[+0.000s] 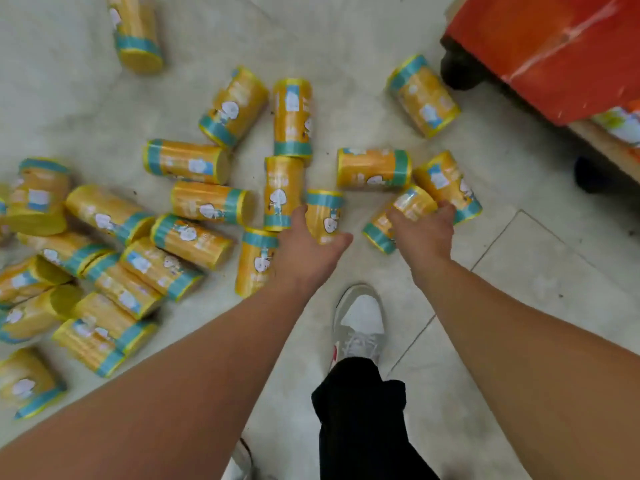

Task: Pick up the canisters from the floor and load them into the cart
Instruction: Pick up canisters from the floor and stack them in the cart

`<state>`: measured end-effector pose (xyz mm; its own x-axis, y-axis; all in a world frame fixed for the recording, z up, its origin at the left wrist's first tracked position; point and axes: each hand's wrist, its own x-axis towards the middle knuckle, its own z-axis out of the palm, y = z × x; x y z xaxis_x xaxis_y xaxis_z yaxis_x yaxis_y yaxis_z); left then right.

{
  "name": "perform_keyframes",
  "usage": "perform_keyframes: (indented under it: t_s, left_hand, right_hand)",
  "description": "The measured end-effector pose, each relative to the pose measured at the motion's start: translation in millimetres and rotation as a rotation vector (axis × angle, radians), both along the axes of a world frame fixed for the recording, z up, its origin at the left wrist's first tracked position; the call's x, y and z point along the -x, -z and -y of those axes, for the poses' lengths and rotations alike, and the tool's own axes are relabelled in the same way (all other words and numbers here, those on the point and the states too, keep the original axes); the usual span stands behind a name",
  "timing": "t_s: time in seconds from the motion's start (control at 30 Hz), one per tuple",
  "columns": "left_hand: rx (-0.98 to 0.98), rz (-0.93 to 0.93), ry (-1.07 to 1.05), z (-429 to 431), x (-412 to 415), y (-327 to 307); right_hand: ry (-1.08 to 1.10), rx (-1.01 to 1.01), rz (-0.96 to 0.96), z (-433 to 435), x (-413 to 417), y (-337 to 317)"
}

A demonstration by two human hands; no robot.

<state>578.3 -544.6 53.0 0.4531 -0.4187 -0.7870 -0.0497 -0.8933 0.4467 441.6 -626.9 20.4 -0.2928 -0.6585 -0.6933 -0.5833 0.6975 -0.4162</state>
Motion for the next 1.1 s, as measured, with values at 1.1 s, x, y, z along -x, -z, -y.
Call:
perform_keyframes:
  t_s: [1.1]
  left_hand:
    - [0.48,-0.274,-0.131,-84.4,45.8,-413.0]
  right_hand:
    - [0.073,0.46,0.251,-149.1,57.6,-439.2]
